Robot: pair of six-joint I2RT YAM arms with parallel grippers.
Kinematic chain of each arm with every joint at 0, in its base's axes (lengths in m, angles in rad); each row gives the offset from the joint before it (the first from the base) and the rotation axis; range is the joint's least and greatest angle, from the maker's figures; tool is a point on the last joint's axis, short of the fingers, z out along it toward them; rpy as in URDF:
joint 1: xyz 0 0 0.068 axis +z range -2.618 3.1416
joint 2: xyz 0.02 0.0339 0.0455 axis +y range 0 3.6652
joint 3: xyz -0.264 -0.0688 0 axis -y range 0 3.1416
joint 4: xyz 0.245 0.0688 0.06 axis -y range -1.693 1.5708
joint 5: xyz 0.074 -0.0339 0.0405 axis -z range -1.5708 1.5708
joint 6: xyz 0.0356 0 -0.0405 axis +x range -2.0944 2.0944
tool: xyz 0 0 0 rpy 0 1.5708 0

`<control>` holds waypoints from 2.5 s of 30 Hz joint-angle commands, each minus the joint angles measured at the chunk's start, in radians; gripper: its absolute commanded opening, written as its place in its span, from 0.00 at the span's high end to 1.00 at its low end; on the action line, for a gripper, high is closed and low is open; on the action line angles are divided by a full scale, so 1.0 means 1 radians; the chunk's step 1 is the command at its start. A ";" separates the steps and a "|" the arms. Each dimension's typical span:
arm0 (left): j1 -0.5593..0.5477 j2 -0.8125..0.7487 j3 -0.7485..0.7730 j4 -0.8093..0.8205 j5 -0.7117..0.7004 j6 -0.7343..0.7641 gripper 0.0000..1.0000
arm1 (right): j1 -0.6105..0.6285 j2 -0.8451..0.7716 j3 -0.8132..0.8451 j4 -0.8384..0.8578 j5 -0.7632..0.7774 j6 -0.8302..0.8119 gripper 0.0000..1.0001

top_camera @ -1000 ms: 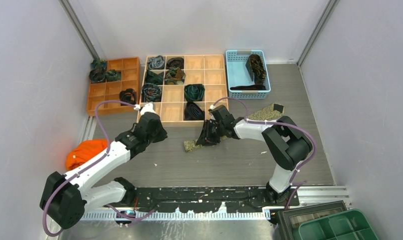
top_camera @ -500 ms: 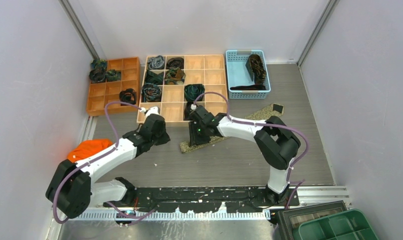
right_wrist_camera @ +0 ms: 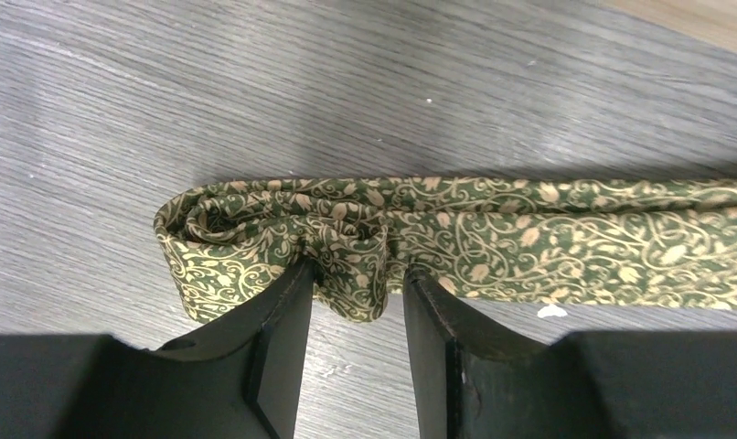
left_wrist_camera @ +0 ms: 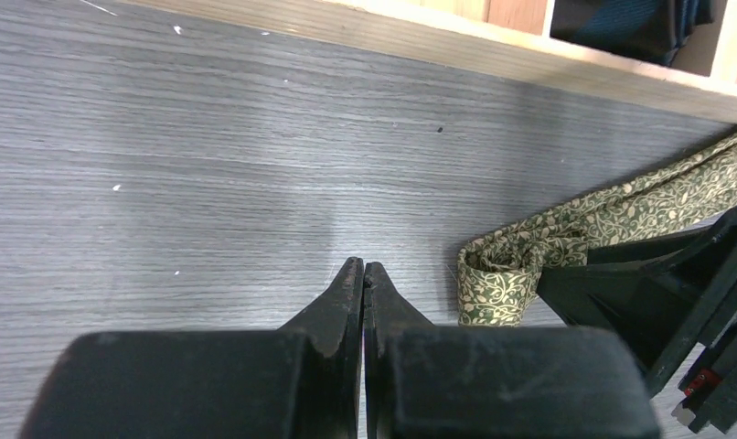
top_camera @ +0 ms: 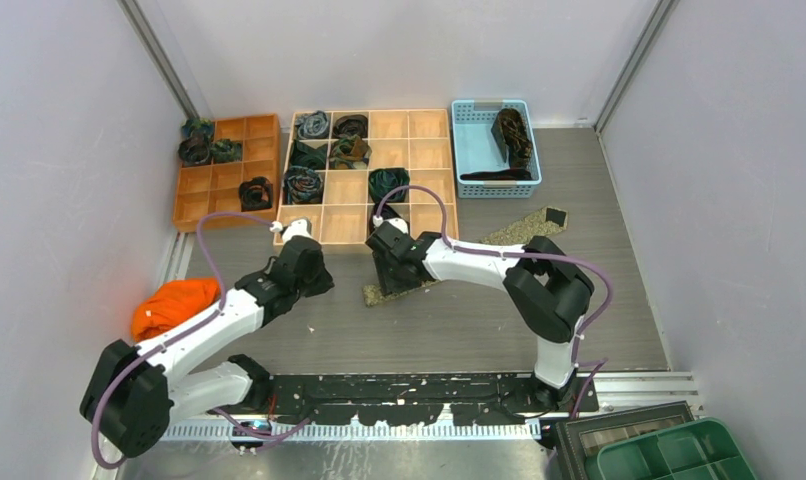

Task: Roll the ties
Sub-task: Roll the tie at the center of the board.

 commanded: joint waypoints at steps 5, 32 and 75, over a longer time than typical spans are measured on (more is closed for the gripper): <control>0.002 -0.213 0.056 -0.192 -0.166 -0.045 1.00 | 0.048 -0.180 0.028 -0.062 0.151 -0.013 0.51; 0.002 -0.549 0.137 -0.466 -0.343 -0.021 1.00 | 0.232 0.180 0.357 -0.268 0.364 -0.034 0.37; 0.002 -0.535 0.226 -0.433 -0.279 0.086 1.00 | 0.101 0.013 0.011 0.454 -0.391 0.272 0.75</control>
